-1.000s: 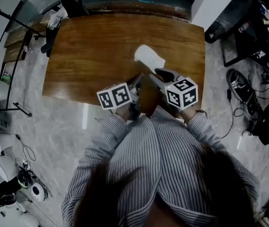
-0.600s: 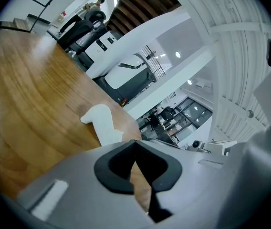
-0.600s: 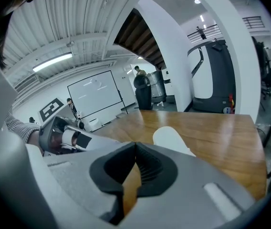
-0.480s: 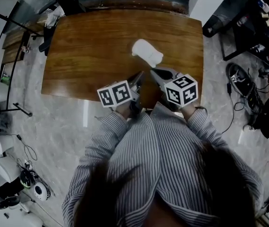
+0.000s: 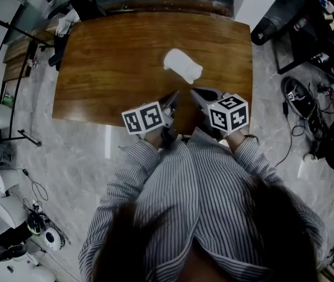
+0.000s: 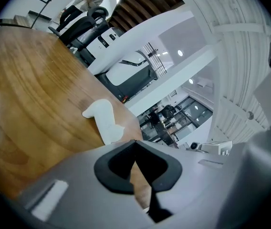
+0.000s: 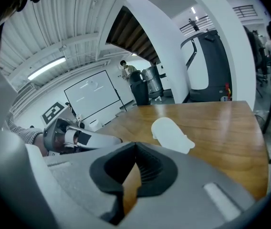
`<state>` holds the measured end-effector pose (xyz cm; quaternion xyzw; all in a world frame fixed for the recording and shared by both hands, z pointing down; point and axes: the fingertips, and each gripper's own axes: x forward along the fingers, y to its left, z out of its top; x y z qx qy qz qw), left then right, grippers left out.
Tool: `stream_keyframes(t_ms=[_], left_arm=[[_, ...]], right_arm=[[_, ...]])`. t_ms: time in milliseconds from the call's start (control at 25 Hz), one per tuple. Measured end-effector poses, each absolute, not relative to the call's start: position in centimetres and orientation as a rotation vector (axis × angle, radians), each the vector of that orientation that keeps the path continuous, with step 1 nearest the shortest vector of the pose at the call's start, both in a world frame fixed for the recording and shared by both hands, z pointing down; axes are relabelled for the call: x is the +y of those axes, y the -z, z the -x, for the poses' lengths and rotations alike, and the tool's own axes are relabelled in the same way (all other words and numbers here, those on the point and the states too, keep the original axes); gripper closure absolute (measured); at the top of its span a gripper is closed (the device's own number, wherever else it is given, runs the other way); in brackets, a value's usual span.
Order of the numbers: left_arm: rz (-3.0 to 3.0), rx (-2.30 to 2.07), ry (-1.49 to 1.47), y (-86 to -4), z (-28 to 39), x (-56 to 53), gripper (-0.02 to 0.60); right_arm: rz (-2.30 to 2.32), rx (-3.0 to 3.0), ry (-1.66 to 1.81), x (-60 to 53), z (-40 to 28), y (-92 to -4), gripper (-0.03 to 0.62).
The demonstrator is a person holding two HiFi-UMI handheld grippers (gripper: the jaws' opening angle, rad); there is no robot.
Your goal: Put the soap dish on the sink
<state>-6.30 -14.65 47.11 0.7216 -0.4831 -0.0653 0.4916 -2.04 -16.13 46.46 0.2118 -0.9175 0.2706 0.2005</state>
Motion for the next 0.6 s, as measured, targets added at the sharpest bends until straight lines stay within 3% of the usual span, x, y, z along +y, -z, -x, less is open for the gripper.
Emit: stream_keyframes(t_ms=[600], left_arm=[[-1.746,-1.162,0.155,-47.48,6.46,-15.12,0.588]], right_arm=[[-0.582,-2.554,-0.740,-16.65,2.31,-46.67,0.592]])
